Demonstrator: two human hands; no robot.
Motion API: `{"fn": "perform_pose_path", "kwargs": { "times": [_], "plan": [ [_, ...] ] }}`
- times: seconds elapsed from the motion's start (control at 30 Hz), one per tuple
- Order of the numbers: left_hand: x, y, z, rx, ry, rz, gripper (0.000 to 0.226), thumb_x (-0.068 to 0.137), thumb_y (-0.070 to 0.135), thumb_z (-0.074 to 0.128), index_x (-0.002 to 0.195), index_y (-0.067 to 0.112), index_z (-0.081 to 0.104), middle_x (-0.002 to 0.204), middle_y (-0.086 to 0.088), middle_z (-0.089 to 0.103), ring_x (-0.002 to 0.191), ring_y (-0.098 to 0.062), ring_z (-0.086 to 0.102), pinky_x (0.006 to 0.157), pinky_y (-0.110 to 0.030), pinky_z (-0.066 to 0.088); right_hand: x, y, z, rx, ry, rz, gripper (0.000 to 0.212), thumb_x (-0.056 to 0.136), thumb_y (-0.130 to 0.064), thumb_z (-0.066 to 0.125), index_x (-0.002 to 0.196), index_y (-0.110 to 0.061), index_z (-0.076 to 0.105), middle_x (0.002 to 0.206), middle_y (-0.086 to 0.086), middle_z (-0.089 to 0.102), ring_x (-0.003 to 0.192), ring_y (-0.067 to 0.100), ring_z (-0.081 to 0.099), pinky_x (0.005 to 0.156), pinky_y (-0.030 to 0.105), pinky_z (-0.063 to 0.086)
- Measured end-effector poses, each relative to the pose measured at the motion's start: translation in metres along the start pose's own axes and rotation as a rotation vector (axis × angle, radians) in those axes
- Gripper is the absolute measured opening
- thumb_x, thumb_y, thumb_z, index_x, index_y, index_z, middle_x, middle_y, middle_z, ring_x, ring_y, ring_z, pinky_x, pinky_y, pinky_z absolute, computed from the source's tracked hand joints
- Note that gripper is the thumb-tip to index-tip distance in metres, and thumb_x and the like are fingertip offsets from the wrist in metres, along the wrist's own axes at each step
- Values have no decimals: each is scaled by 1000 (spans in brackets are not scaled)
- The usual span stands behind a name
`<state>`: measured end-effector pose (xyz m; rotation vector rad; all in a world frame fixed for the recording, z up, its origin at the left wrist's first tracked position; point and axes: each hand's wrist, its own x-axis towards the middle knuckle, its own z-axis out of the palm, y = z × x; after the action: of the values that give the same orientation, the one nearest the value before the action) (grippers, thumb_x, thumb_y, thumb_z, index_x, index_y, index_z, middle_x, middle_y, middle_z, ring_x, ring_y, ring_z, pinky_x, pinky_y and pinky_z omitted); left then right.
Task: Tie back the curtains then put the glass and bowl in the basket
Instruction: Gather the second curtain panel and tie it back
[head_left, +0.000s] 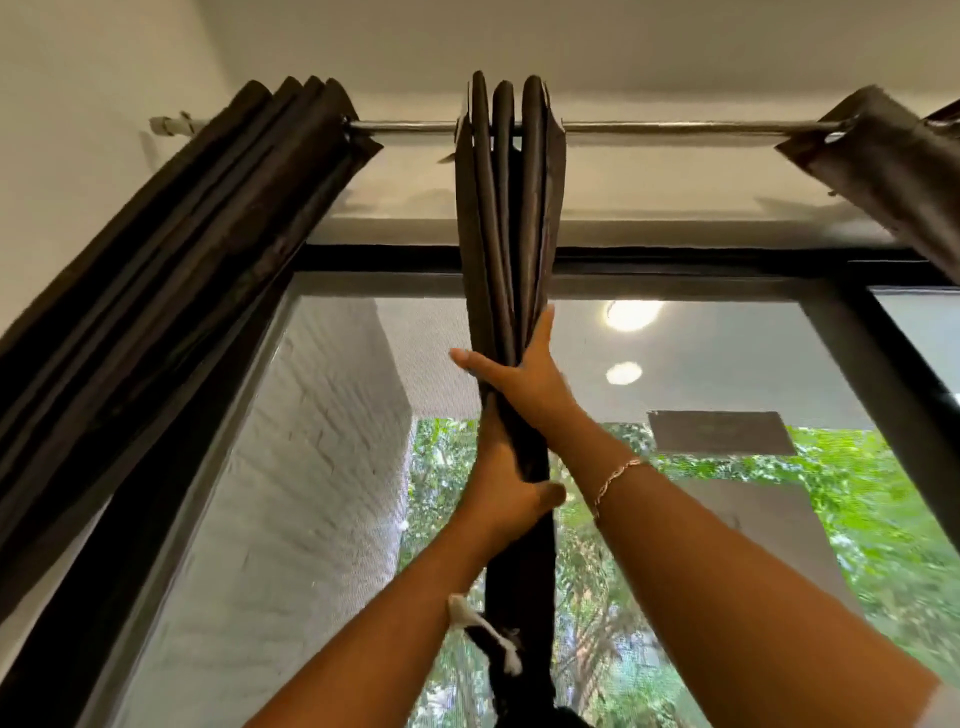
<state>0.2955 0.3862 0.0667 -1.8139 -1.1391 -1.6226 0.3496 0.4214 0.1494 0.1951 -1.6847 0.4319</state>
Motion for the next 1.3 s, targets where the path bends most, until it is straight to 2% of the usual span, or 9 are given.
{"fn": "perform_pose_path", "kwargs": {
  "times": [0.07, 0.2, 0.33, 0.5, 0.7, 0.9, 1.0, 1.07, 1.3],
  "plan": [
    [3, -3, 8, 4, -5, -10, 96, 62, 15, 56, 145, 14, 10, 142, -5, 37, 126, -17, 42, 94, -23, 43, 6, -2, -1, -400, -9, -131, 95, 84, -10, 62, 147, -32, -5, 140, 20, 37, 110, 37, 52, 86, 37, 46],
    [10, -5, 25, 21, -50, 5, 84, 71, 10, 48, 146, 14, 11, 146, -5, 30, 134, -19, 32, 104, -32, 37, 8, -3, -25, -708, -94, -91, 47, 88, 3, 42, 133, -9, 49, 137, 23, 43, 123, 40, 43, 105, 42, 36],
    [31, 7, 56, 93, -64, 59, 77, 81, -9, 43, 148, 13, 11, 152, -14, 24, 138, -30, 28, 106, -41, 34, 8, 6, -64, -700, 163, 46, 37, 89, 0, 43, 125, 0, 50, 134, 23, 45, 119, 40, 46, 94, 40, 39],
    [43, 21, 92, -26, -91, 72, 66, 80, -13, 39, 140, 9, 28, 132, -19, 48, 118, -35, 48, 90, -43, 46, 8, 12, -97, -704, 347, 130, 30, 90, -3, 42, 118, -1, 52, 131, 20, 45, 115, 41, 48, 92, 40, 41],
    [17, 5, 105, -74, 30, 48, 60, 85, -6, 39, 141, 8, 25, 135, -12, 46, 120, -27, 48, 72, -14, 35, -10, 23, -79, -828, 163, -9, 37, 87, 1, 41, 123, -4, 49, 126, 21, 47, 111, 43, 49, 85, 40, 42],
    [2, -16, 90, -2, 76, -17, 52, 90, -5, 43, 139, 8, 30, 126, -7, 52, 114, -24, 53, 71, -17, 35, -30, 30, -46, -779, 120, -44, 21, 86, 2, 40, 103, -3, 52, 117, 24, 49, 99, 42, 53, 70, 36, 37],
    [-17, -12, 82, 61, 125, -96, 19, 99, 6, 34, 99, 13, 52, 74, 3, 65, 67, -3, 63, 57, -10, 46, -49, 37, -35, -736, 86, -1, 29, 88, 4, 38, 115, -2, 50, 118, 25, 49, 102, 41, 52, 73, 35, 36],
    [-28, -14, 79, -135, 171, -171, 28, 102, 15, 24, 85, 17, 47, 66, -1, 55, 46, -3, 53, 40, -8, 41, -63, 41, -29, -700, 56, 31, 39, 90, 3, 40, 128, -4, 45, 121, 24, 49, 107, 40, 51, 80, 36, 40],
    [-85, -10, 88, -37, 117, -293, 36, 99, 5, 35, 134, 0, 39, 97, -21, 64, 53, 5, 48, 48, -3, 39, -118, 47, -34, -617, -45, 79, 54, 89, 5, 37, 139, -16, 37, 130, 20, 40, 96, 36, 53, 71, 30, 36]
  ]
}}
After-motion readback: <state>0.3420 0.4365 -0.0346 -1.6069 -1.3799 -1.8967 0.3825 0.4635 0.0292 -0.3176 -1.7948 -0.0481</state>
